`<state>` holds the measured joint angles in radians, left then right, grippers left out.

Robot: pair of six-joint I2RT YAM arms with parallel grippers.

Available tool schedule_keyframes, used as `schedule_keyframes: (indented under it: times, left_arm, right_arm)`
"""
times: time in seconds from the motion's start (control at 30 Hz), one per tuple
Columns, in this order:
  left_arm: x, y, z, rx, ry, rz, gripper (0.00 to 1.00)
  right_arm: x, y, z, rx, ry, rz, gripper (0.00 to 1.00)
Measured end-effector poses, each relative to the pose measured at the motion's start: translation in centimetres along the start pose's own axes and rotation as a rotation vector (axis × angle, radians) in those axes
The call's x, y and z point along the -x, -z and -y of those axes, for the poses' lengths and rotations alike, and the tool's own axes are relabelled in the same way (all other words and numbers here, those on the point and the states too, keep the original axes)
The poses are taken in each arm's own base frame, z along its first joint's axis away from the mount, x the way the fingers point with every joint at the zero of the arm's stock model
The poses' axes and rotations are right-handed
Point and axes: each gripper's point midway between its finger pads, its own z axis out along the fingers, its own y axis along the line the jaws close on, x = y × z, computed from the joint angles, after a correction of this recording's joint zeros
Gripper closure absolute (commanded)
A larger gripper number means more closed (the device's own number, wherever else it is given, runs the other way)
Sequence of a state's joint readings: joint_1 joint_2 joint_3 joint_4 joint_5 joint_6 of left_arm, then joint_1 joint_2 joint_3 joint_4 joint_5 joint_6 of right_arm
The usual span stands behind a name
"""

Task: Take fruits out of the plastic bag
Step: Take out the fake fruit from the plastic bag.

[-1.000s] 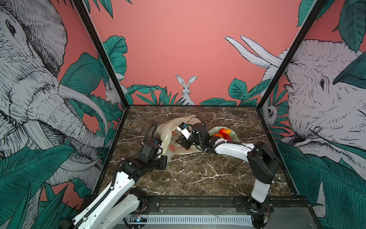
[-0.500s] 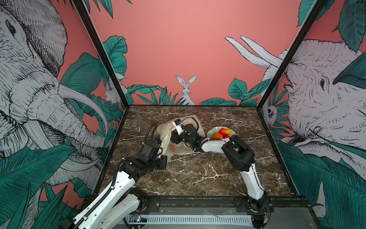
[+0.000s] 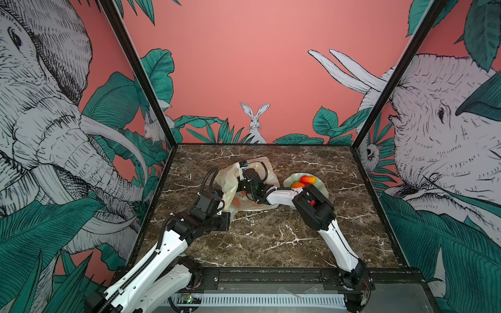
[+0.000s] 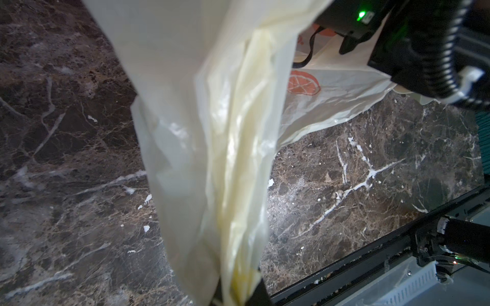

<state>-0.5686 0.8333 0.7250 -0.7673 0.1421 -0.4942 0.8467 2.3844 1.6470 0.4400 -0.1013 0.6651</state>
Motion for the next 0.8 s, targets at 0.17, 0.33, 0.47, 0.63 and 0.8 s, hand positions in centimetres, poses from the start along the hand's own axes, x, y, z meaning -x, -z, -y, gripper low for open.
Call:
schedule_keyframes:
  times: [0.17, 0.33, 0.47, 0.63, 0.8]
  left_arm:
    - [0.4, 0.2, 0.2, -0.006, -0.003, 0.011, 1.00]
    - [0.4, 0.3, 0.2, -0.006, -0.005, 0.012, 1.00]
    - [0.4, 0.3, 0.2, -0.006, -0.009, 0.013, 1.00]
    - [0.4, 0.3, 0.2, -0.006, -0.010, 0.013, 1.00]
    - [0.5, 0.3, 0.3, -0.007, -0.010, 0.015, 1.00]
  right_arm:
    - [-0.3, -0.9, 0.7, -0.030, -0.069, -0.006, 0.32]
    - [-0.6, -2.0, 0.8, -0.058, -0.087, -0.034, 0.30]
    - [-1.1, -2.9, 0.8, -0.094, -0.083, -0.071, 0.29]
    - [-1.9, -4.0, -0.3, -0.142, -0.042, -0.114, 0.28]
    - [-2.7, -4.3, -0.8, -0.146, -0.038, -0.135, 0.45]
